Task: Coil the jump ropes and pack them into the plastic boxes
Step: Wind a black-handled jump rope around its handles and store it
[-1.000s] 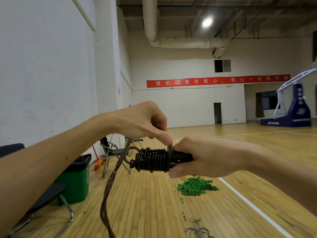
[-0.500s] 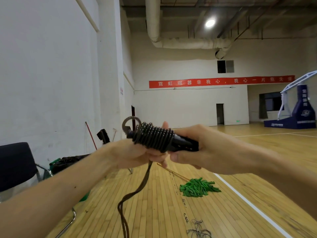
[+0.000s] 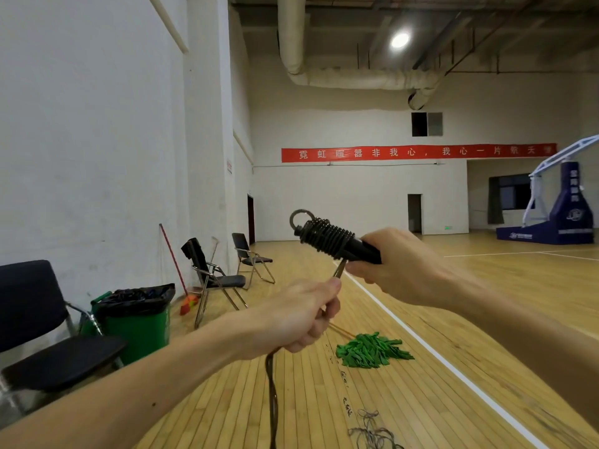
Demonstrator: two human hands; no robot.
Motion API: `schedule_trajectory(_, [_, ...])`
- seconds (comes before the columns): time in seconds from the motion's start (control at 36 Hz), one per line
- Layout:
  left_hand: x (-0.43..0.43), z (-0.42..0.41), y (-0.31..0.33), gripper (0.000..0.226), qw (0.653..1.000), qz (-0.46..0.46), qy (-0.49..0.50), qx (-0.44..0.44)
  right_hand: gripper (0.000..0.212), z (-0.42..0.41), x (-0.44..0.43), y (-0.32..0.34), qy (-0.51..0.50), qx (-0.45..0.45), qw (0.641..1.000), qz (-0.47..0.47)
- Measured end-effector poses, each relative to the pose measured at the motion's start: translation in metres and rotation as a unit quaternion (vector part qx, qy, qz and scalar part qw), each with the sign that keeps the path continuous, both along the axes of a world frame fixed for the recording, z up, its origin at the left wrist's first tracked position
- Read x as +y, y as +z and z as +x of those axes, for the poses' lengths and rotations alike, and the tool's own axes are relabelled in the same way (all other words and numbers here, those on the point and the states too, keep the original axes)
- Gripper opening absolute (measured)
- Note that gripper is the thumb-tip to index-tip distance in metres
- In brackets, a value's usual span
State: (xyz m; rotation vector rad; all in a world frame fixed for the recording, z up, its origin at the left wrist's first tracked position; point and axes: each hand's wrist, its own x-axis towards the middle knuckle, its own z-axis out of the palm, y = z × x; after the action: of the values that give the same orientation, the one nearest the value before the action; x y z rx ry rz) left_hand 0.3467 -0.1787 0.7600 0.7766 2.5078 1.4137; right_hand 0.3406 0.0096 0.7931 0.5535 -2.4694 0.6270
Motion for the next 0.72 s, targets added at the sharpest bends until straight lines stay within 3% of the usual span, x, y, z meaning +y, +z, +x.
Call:
schedule_trajectory(0.11, [0.002,0.006,0.004,0.033,0.966,-0.189,0.03,0.174,0.021,-0.01,0.002,-0.003,-0.026,-0.008,0.999,0.029])
schedule_trajectory(0.19, [0.0,0.008,0.003,0.029,0.924,-0.297,0.043,0.236,0.012,-0.022,0.011,-0.005,-0.068,0.004,0.998,0.009])
schedule_trajectory(0.31, [0.0,0.004,0.011,0.017,0.899,-0.309,0.055,0.306,0.011,-0.03,0.023,-0.01,-0.102,-0.035,0.994,0.018])
schedule_trajectory(0.42, [0.001,-0.001,0.03,0.024,0.844,-0.312,0.051,0.434,0.016,-0.033,0.022,-0.013,-0.107,-0.057,0.992,0.038])
schedule_trajectory(0.56, [-0.004,-0.013,0.057,0.038,0.734,-0.35,0.063,0.578,0.014,-0.027,0.016,-0.005,-0.081,-0.099,0.99,0.058])
schedule_trajectory(0.64, [-0.008,-0.023,0.072,0.052,0.673,-0.326,0.018,0.664,0.007,-0.02,0.009,-0.001,-0.058,-0.124,0.987,0.087])
schedule_trajectory(0.72, [-0.01,-0.028,0.082,0.046,0.614,-0.313,0.004,0.725,0.016,-0.01,-0.001,0.001,-0.04,-0.141,0.982,0.121])
